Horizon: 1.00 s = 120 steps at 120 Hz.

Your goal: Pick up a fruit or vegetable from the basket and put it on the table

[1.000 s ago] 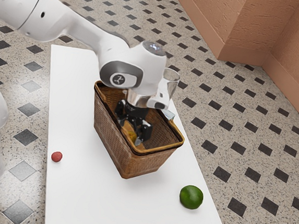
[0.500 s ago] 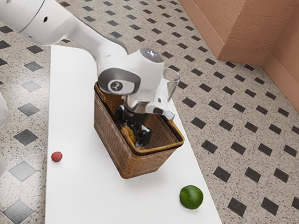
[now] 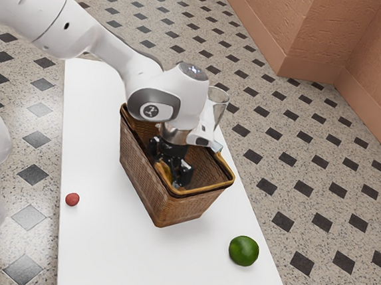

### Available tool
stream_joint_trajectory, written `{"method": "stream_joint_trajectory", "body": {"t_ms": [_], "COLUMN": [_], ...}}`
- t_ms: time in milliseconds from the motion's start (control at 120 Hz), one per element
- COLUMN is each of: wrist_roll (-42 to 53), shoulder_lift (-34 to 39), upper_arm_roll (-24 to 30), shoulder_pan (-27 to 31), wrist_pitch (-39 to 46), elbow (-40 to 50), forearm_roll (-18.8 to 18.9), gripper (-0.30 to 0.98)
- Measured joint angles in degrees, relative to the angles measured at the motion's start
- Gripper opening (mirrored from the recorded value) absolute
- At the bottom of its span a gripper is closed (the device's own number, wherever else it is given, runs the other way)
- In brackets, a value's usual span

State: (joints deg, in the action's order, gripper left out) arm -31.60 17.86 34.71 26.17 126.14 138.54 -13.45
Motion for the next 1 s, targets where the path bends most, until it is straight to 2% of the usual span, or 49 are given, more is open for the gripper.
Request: {"method": "stream_joint_trajectory", "body": {"t_ms": [333, 642, 792, 892, 1000], "wrist_roll": [-0.1, -0.8, -1.0, -1.3, -1.8], "shoulder_lift": [0.0, -0.5, -0.8, -0.4, 0.4], "upper_arm_roll": [0.0, 0.0, 0.0, 0.0, 0.1], "shoulder_pan": [0.0, 0.0, 0.0, 0.0, -0.3], "wrist_pitch": [0.7, 0.8, 0.8, 0.8, 0.8], "elbow": [0.0, 0.1, 0.1, 0.0, -0.1], "forearm_roll": [-0.7, -0.7, -1.3, -1.7, -1.7], "gripper": [0.37, 0.34, 0.40, 0.33, 0.35]}}
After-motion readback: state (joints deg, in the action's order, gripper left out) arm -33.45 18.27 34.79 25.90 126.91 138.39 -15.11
